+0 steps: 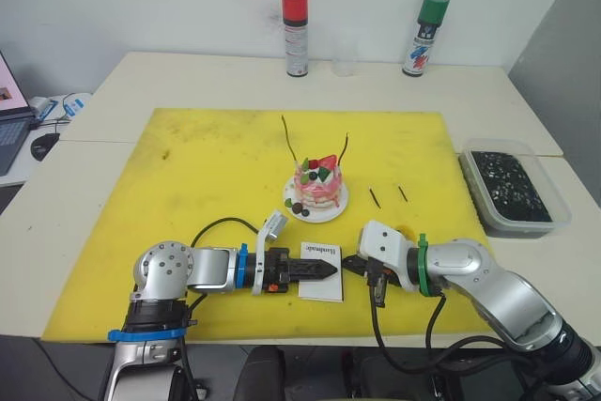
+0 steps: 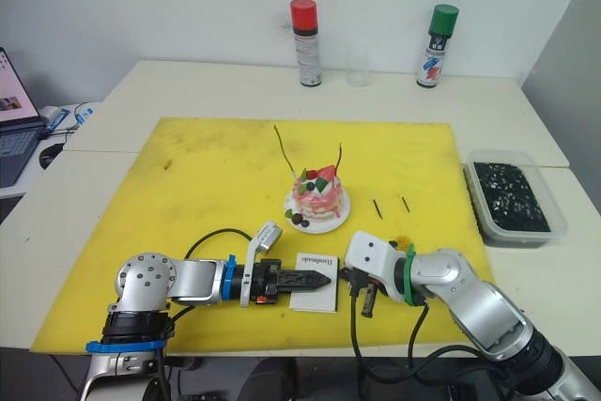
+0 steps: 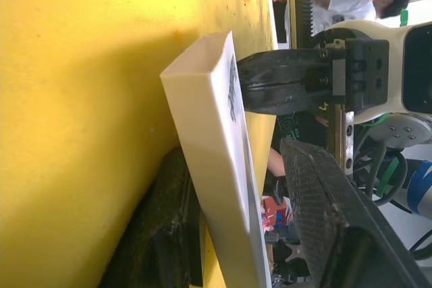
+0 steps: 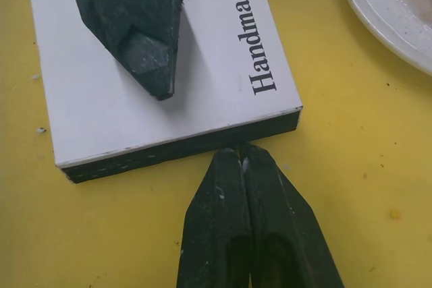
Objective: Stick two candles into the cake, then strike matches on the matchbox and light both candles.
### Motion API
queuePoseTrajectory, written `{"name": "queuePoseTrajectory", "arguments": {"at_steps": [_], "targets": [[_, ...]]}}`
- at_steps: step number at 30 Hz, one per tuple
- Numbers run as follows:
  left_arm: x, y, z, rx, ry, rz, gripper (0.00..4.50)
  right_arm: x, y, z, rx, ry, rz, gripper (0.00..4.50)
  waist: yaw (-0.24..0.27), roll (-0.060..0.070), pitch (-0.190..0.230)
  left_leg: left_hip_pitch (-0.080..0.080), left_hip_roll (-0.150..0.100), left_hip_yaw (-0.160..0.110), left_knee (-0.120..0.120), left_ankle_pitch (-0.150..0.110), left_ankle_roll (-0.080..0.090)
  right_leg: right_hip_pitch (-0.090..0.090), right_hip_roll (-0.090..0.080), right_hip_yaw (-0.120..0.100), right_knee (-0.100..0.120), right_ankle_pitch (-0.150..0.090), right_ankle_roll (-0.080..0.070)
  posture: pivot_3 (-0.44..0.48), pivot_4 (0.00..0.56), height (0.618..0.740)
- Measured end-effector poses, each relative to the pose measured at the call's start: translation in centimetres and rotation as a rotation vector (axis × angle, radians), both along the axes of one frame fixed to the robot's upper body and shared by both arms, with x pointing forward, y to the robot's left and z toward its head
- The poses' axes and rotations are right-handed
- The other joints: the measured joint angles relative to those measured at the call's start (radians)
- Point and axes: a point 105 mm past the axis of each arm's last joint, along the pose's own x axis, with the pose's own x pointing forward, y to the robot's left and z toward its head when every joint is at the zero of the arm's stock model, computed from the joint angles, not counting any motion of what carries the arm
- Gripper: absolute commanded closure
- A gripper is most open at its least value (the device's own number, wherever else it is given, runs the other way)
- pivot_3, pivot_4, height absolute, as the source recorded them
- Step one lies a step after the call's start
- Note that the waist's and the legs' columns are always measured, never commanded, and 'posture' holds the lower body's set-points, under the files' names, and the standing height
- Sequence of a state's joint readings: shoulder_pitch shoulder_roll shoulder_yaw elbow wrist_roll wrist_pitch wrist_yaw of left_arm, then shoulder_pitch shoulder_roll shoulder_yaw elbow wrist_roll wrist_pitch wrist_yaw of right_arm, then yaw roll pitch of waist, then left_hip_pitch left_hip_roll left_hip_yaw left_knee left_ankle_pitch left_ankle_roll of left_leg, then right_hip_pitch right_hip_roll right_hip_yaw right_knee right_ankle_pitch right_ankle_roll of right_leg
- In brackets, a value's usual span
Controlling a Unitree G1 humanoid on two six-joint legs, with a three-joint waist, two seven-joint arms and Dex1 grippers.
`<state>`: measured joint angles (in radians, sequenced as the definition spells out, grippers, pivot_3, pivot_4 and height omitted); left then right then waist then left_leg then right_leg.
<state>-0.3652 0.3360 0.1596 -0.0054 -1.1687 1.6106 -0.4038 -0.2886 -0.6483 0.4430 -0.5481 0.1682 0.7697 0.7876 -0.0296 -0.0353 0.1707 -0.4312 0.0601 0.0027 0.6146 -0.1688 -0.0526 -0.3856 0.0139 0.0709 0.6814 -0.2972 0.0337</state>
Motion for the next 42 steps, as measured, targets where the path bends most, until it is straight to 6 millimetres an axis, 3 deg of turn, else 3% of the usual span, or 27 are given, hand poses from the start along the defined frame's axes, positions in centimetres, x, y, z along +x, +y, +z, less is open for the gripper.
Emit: {"name": "queuePoseTrajectory", "arguments": {"at_steps": [11, 14, 19, 30, 35, 38, 42], "targets": [[0.0, -0.1, -0.1, 0.007, -0.005, 0.002, 2.43, -0.1, 0.4, 0.0, 0.013, 0.003, 0.006, 4.50, 0.000, 0.000, 0.000, 0.000, 0.000, 0.000, 0.000, 0.000, 0.000, -0.001, 0.000, 0.000, 0.000, 0.000, -0.002, 0.000, 0.150, 0.740], [-0.1, -0.2, -0.2, 0.036, -0.018, -0.005, 3.02, -0.1, 0.4, 0.0, 0.017, 0.004, 0.006, 4.50, 0.000, 0.000, 0.000, 0.000, 0.000, 0.000, 0.000, 0.000, 0.000, -0.001, 0.000, 0.000, 0.000, -0.001, -0.002, 0.000, 0.150, 0.740], [-0.2, -0.3, -0.6, 0.065, -0.037, -0.014, 4.46, 0.0, 0.5, 0.0, 0.029, 0.021, -0.019, 4.50, 0.000, 0.000, 0.000, 0.000, 0.000, 0.000, 0.000, 0.000, 0.000, -0.001, 0.000, 0.000, -0.001, -0.001, -0.003, 0.000, 0.150, 0.740], [-0.6, 0.0, -0.2, 0.053, -0.075, -0.056, 4.48, 1.2, -2.2, 2.6, 0.109, -0.058, -0.165, 4.50, -0.001, 0.001, -0.001, 0.001, 0.001, 0.000, -0.001, 0.000, 0.000, -0.003, 0.000, 0.000, -0.001, -0.003, -0.006, 0.000, 0.150, 0.740], [-2.0, 0.9, 2.3, -0.026, -0.127, -0.161, 4.48, 1.2, -3.4, 3.7, 0.163, -0.108, -0.231, 4.50, -0.002, 0.000, 0.000, -0.002, 0.001, 0.001, -0.005, 0.000, 0.000, -0.004, 0.001, 0.000, -0.001, -0.002, -0.004, 0.000, 0.150, 0.740], [-2.4, 1.2, 3.4, -0.078, -0.147, -0.198, 4.50, 1.6, -3.8, 4.3, 0.223, -0.150, -0.299, 3.90, -0.002, -0.001, 0.001, -0.002, 0.002, 0.000, -0.007, 0.000, 0.000, -0.004, 0.001, -0.001, -0.001, -0.005, -0.004, 0.000, 0.150, 0.740], [-2.6, 1.9, 4.7, -0.096, -0.215, -0.221, 4.50, 2.5, -3.8, 5.2, 0.319, -0.221, -0.401, 2.54, -0.002, 0.000, 0.002, -0.003, 0.002, 0.000, -0.008, -0.001, -0.001, -0.004, 0.002, -0.001, -0.001, -0.006, -0.004, 0.000, 0.150, 0.740]]}}
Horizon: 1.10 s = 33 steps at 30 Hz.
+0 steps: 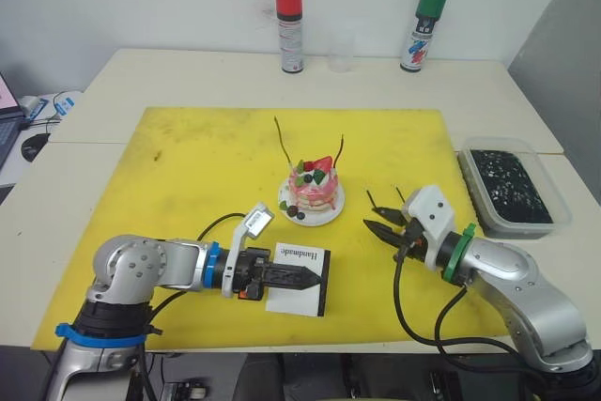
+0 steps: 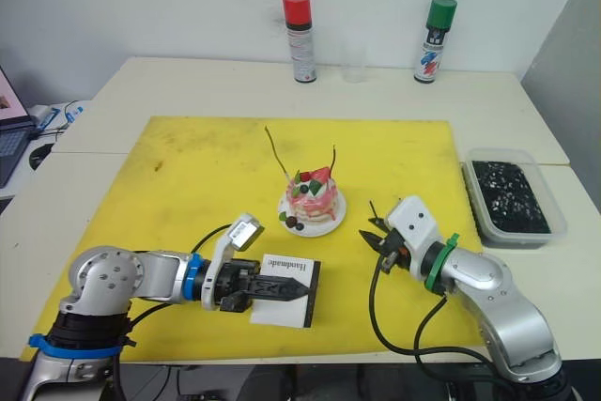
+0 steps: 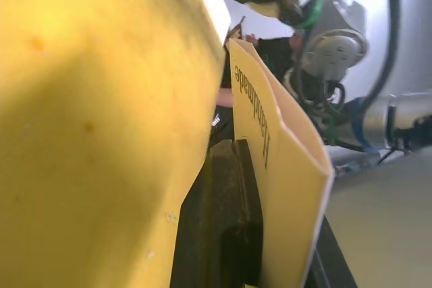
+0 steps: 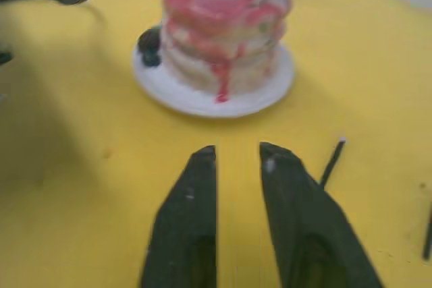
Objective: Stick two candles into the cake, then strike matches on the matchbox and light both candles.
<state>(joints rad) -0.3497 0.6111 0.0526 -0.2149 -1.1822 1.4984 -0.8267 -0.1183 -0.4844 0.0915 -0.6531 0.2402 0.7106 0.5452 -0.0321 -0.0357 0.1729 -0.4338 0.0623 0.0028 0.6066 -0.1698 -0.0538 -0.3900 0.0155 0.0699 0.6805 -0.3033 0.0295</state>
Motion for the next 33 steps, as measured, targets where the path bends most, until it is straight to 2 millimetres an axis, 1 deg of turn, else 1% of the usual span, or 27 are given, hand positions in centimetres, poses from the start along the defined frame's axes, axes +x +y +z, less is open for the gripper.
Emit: {"name": "queuePoseTrajectory", "arguments": {"at_steps": [3, 6, 9, 14, 18, 21, 23, 26, 28, 33], "targets": [[-0.1, 0.1, 0.8, -0.021, -0.055, -0.012, 4.50, 1.3, -0.3, -0.1, 0.010, -0.053, -0.083, 1.49, 0.000, 0.000, 0.000, 0.000, 0.000, 0.001, 0.000, 0.000, 0.000, 0.000, -0.001, 0.000, 0.000, 0.000, 0.000, 0.000, 0.150, 0.740], [-0.2, 0.7, 0.8, 0.004, -0.108, -0.010, 4.50, 2.5, -0.4, -0.7, 0.029, -0.074, -0.158, 1.49, -0.001, 0.000, 0.000, 0.000, 0.000, 0.001, 0.001, 0.000, 0.000, 0.000, -0.001, 0.001, 0.000, 0.000, 0.000, 0.000, 0.150, 0.740], [0.0, 1.1, 0.5, 0.023, -0.140, 0.011, 4.50, 3.7, -0.4, -1.8, 0.058, -0.051, -0.240, 1.49, 0.000, 0.000, 0.001, 0.000, 0.000, 0.001, 0.001, 0.000, 0.000, 0.000, -0.001, 0.001, 0.000, 0.000, 0.000, 0.000, 0.150, 0.740], [0.4, 1.1, 0.5, 0.028, -0.166, 0.028, 4.50, 4.8, 0.1, -3.3, 0.099, 0.022, -0.285, 1.49, 0.000, 0.000, 0.001, 0.000, 0.000, 0.001, 0.000, 0.000, 0.000, 0.000, -0.001, 0.001, 0.000, 0.000, 0.000, 0.000, 0.150, 0.740], [0.4, 1.2, 0.3, 0.029, -0.165, 0.034, 4.50, 5.5, 0.1, -4.3, 0.132, 0.074, -0.347, 1.49, 0.000, 0.000, 0.001, 0.000, 0.000, 0.001, 0.000, 0.000, 0.000, 0.000, -0.001, 0.000, 0.001, 0.000, 0.000, 0.000, 0.150, 0.740], [0.4, 1.2, 0.2, 0.031, -0.166, 0.041, 4.50, 5.8, -0.2, -4.5, 0.151, 0.094, -0.389, 2.08, -0.001, 0.000, 0.001, 0.000, 0.000, 0.001, 0.000, 0.000, 0.000, 0.000, -0.001, 0.000, 0.001, 0.000, 0.000, 0.000, 0.150, 0.740], [0.5, 1.2, 0.1, 0.037, -0.168, 0.048, 4.50, 5.9, -0.4, -4.6, 0.160, 0.102, -0.413, 2.70, -0.001, 0.000, 0.001, 0.000, 0.000, 0.001, 0.001, 0.000, 0.000, 0.000, -0.001, 0.001, 0.001, 0.000, 0.001, 0.000, 0.150, 0.740], [0.5, 1.2, 0.1, 0.037, -0.171, 0.051, 4.50, 6.1, -0.5, -4.6, 0.173, 0.112, -0.437, 3.85, -0.001, 0.000, 0.001, 0.000, 0.000, 0.001, 0.001, 0.000, 0.000, 0.000, -0.001, 0.001, 0.001, 0.001, 0.001, 0.000, 0.150, 0.740], [0.5, 1.2, 0.1, 0.037, -0.172, 0.051, 4.50, 6.1, -0.6, -4.6, 0.171, 0.114, -0.440, 4.47, -0.001, 0.000, 0.001, 0.000, 0.000, 0.001, 0.001, 0.000, 0.000, 0.000, -0.001, 0.000, 0.001, 0.001, 0.001, 0.000, 0.150, 0.740], [0.7, 1.3, -0.1, 0.054, -0.179, 0.058, 4.50, 6.0, -0.6, -4.6, 0.164, 0.117, -0.426, 4.47, -0.001, 0.000, 0.001, 0.000, 0.000, 0.001, 0.001, 0.000, 0.000, 0.001, -0.001, 0.000, 0.001, 0.001, 0.001, 0.000, 0.150, 0.740]]}}
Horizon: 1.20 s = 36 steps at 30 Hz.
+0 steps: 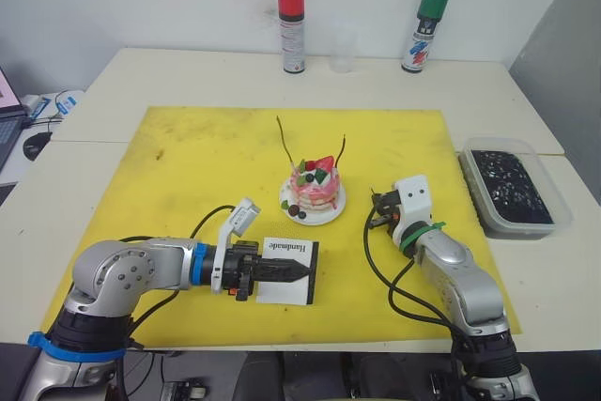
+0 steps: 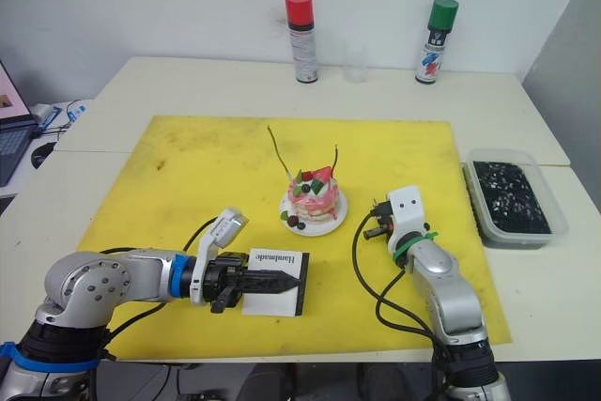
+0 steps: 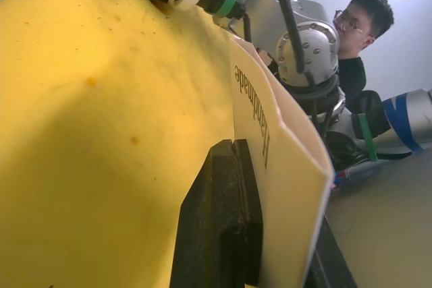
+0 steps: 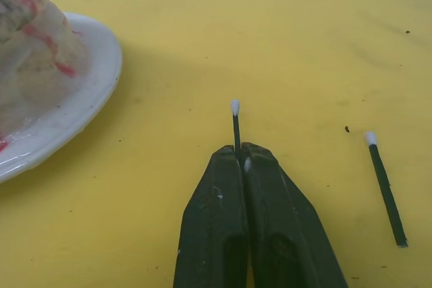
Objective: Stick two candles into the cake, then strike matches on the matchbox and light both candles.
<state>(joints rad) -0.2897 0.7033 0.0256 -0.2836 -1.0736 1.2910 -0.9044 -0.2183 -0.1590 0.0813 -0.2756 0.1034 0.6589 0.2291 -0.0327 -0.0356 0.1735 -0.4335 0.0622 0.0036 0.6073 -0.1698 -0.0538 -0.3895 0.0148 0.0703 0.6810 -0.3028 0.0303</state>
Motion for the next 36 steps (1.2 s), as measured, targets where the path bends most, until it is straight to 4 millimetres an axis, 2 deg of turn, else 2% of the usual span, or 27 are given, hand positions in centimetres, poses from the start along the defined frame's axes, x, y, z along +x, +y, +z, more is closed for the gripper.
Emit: {"name": "queuePoseTrajectory", "arguments": {"at_steps": [3, 7, 9, 10, 12, 14, 17, 21, 22, 24, 26, 29, 36], "targets": [[0.1, 0.0, 0.0, 0.000, -0.009, 0.004, 4.50, -0.5, 0.1, 0.3, -0.003, 0.005, 0.032, 4.47, 0.000, 0.000, 0.000, 0.000, 0.000, 0.000, 0.000, 0.000, 0.000, 0.000, 0.000, 0.000, 0.000, 0.000, 0.000, 0.000, 0.150, 0.740], [0.2, 0.6, -0.2, 0.034, -0.013, 0.018, 4.50, -3.4, 0.3, 1.7, -0.057, -0.010, 0.169, 4.47, 0.001, 0.000, 0.000, 0.000, 0.000, 0.000, -0.001, 0.000, 0.000, 0.000, 0.000, 0.000, 0.000, -0.001, 0.000, 0.000, 0.150, 0.740], [0.2, 1.1, -0.3, 0.053, -0.019, 0.018, 4.50, -5.9, 0.3, 2.2, -0.088, 0.005, 0.259, 4.47, 0.001, 0.000, 0.000, 0.000, 0.000, -0.001, -0.001, 0.000, 0.000, 0.000, 0.000, -0.001, 0.000, -0.002, -0.001, 0.000, 0.150, 0.740], [0.2, 1.2, -0.3, 0.057, -0.020, 0.019, 4.50, -6.4, 0.3, 2.2, -0.091, 0.015, 0.277, 4.47, 0.001, 0.000, 0.000, 0.000, 0.000, -0.001, -0.001, 0.000, 0.000, 0.000, 0.000, -0.001, 0.000, -0.002, -0.001, 0.000, 0.150, 0.740], [0.2, 1.3, -0.4, 0.059, -0.019, 0.010, 4.50, -9.6, 0.5, 1.6, -0.118, 0.079, 0.374, 4.47, 0.003, 0.001, 0.000, 0.000, 0.000, -0.002, -0.001, 0.000, 0.000, 0.000, 0.000, -0.001, 0.000, -0.003, -0.002, 0.000, 0.150, 0.740], [0.2, 1.6, -0.5, 0.070, -0.012, 0.012, 4.50, -11.7, 0.9, 1.2, -0.121, 0.128, 0.436, 4.47, 0.002, 0.000, 0.001, 0.000, 0.001, -0.002, -0.001, 0.000, 0.000, 0.000, 0.000, -0.001, 0.000, -0.003, -0.002, 0.000, 0.150, 0.740], [0.3, 1.7, -0.3, 0.068, -0.026, 0.005, 4.50, -13.3, 1.6, 0.9, -0.116, 0.152, 0.479, 4.47, -0.003, 0.000, 0.001, 0.001, 0.001, -0.001, 0.000, 0.000, 0.000, 0.000, -0.001, 0.000, 0.000, -0.003, -0.003, 0.000, 0.150, 0.740], [0.1, 1.5, -0.6, 0.083, -0.021, -0.017, 4.50, -12.5, 2.5, 1.0, -0.088, 0.121, 0.463, 4.47, -0.002, 0.000, 0.001, 0.001, 0.000, 0.000, 0.002, 0.000, 0.000, 0.000, -0.001, 0.001, 0.000, -0.003, -0.004, 0.000, 0.150, 0.740], [0.0, 1.4, -0.7, 0.084, -0.017, -0.025, 4.50, -12.1, 2.5, 0.9, -0.082, 0.114, 0.448, 4.30, -0.001, 0.000, 0.000, 0.001, 0.000, 0.000, 0.002, 0.000, 0.000, 0.000, -0.002, 0.001, 0.000, -0.003, -0.004, 0.000, 0.150, 0.740], [0.0, 1.4, -0.8, 0.089, -0.015, -0.028, 4.50, -11.4, 2.3, 0.1, -0.074, 0.130, 0.417, 3.87, 0.000, -0.001, 0.000, 0.001, 0.000, 0.001, 0.002, 0.000, 0.000, 0.000, -0.003, 0.001, -0.001, -0.003, -0.004, 0.000, 0.150, 0.740], [0.1, 1.5, -0.8, 0.097, -0.020, -0.026, 4.50, -11.2, 2.2, -0.7, -0.081, 0.145, 0.412, 3.15, 0.001, -0.001, 0.000, 0.000, 0.000, 0.001, 0.002, 0.000, 0.000, 0.000, -0.003, 0.001, -0.001, -0.003, -0.003, 0.000, 0.150, 0.740], [0.2, 1.5, -0.6, 0.099, -0.030, -0.029, 4.50, -10.9, 2.1, -0.7, -0.118, 0.096, 0.424, 2.07, 0.002, -0.001, 0.000, 0.000, -0.001, 0.001, 0.001, 0.000, 0.000, 0.000, -0.002, 0.000, -0.001, -0.003, -0.002, 0.000, 0.150, 0.740], [0.2, 1.6, -0.5, 0.104, -0.030, -0.032, 4.50, -11.4, 2.1, -1.0, -0.117, -0.022, 0.462, 2.07, 0.001, -0.001, 0.000, 0.000, 0.001, -0.002, 0.000, 0.000, 0.000, 0.000, 0.001, -0.002, 0.001, -0.003, -0.002, 0.000, 0.150, 0.740]]}}
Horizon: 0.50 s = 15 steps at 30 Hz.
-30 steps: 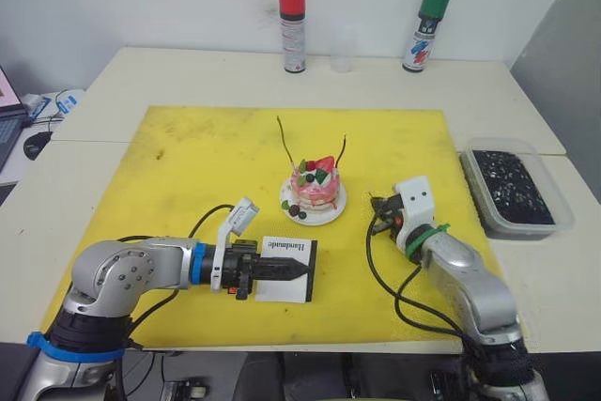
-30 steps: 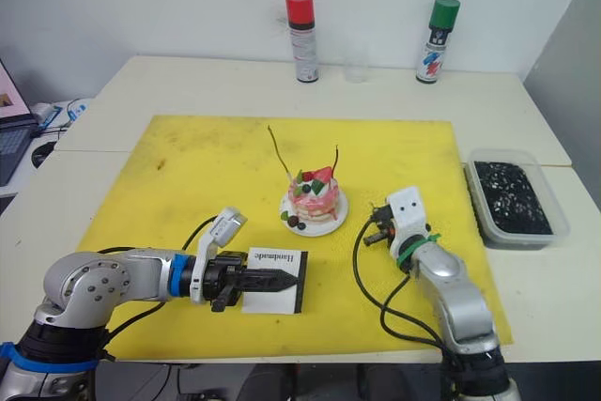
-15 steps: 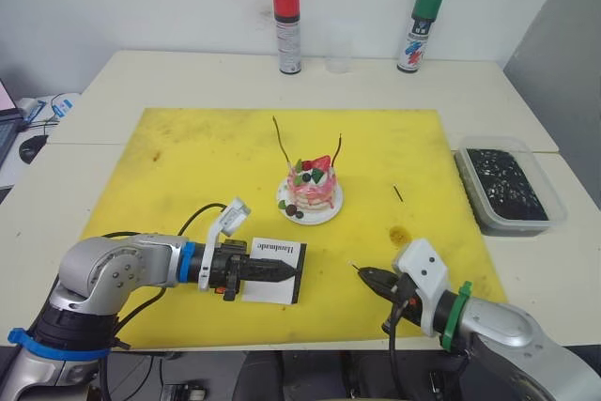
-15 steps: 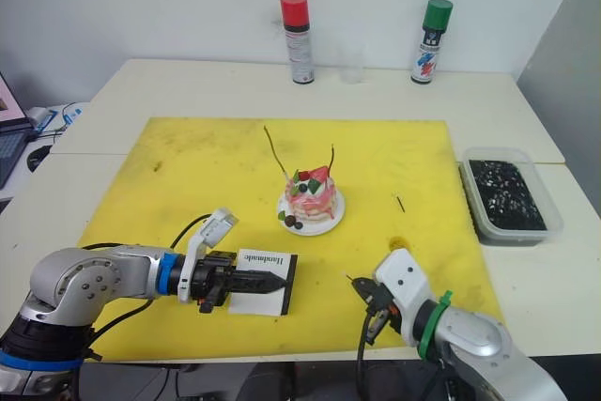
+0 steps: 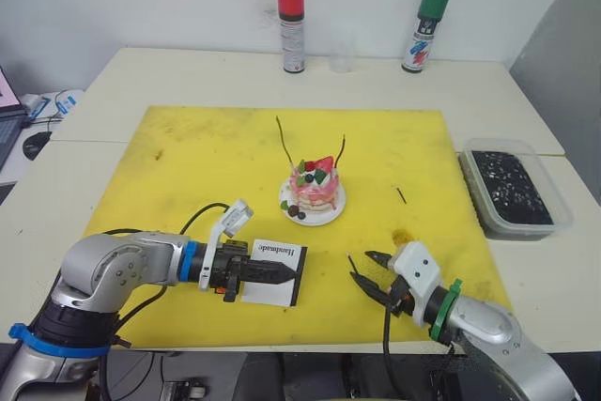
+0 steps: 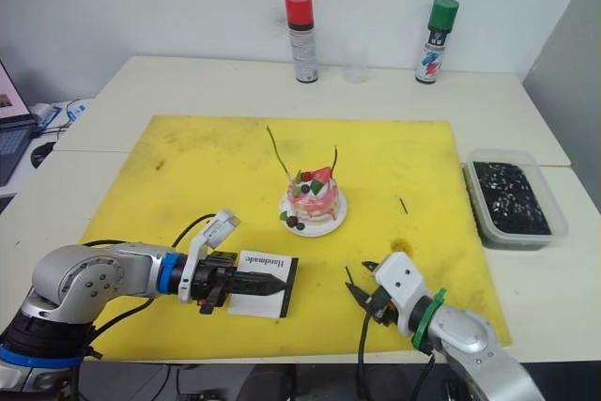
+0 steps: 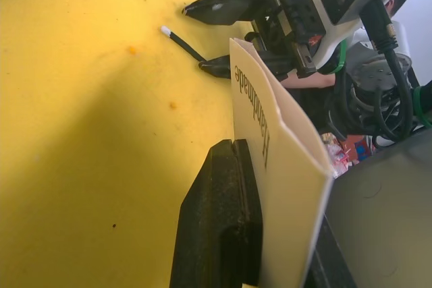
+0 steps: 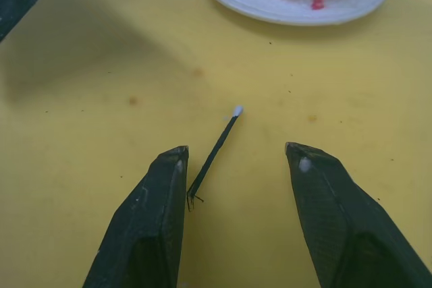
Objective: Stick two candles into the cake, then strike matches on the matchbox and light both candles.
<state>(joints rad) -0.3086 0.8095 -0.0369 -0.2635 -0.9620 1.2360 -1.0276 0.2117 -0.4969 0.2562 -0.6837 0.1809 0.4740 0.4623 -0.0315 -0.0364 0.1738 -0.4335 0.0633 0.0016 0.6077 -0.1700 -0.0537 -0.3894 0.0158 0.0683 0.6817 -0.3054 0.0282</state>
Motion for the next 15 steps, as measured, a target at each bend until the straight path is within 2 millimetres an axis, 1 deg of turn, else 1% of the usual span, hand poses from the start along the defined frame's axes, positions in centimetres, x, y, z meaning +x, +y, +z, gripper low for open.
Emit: {"name": "queuePoseTrajectory", "arguments": {"at_steps": [5, 8, 15], "targets": [[0.0, 0.2, 0.0, 0.009, 0.000, 0.002, 4.50, 0.3, 0.7, 0.2, 0.092, 0.003, -0.040, 2.07, 0.000, 0.000, 0.000, 0.000, 0.000, 0.001, 0.001, 0.000, 0.000, 0.000, -0.001, 0.001, 0.000, 0.000, 0.000, 0.000, 0.150, 0.740], [0.0, 0.2, 0.0, 0.012, 0.001, 0.003, 4.50, 0.4, 1.0, 0.3, 0.117, 0.004, -0.065, 2.07, 0.000, 0.000, 0.000, 0.000, -0.001, 0.001, 0.001, 0.000, 0.000, 0.000, -0.001, 0.001, 0.000, 0.000, 0.000, 0.000, 0.150, 0.740], [-0.2, 0.2, -0.1, 0.019, 0.018, 0.002, 4.50, 0.5, 1.2, -1.0, 0.098, 0.026, -0.120, 2.07, 0.000, 0.000, 0.000, 0.000, -0.001, 0.001, 0.001, 0.000, 0.000, 0.000, -0.001, 0.001, 0.000, 0.000, 0.000, 0.000, 0.150, 0.740]]}}
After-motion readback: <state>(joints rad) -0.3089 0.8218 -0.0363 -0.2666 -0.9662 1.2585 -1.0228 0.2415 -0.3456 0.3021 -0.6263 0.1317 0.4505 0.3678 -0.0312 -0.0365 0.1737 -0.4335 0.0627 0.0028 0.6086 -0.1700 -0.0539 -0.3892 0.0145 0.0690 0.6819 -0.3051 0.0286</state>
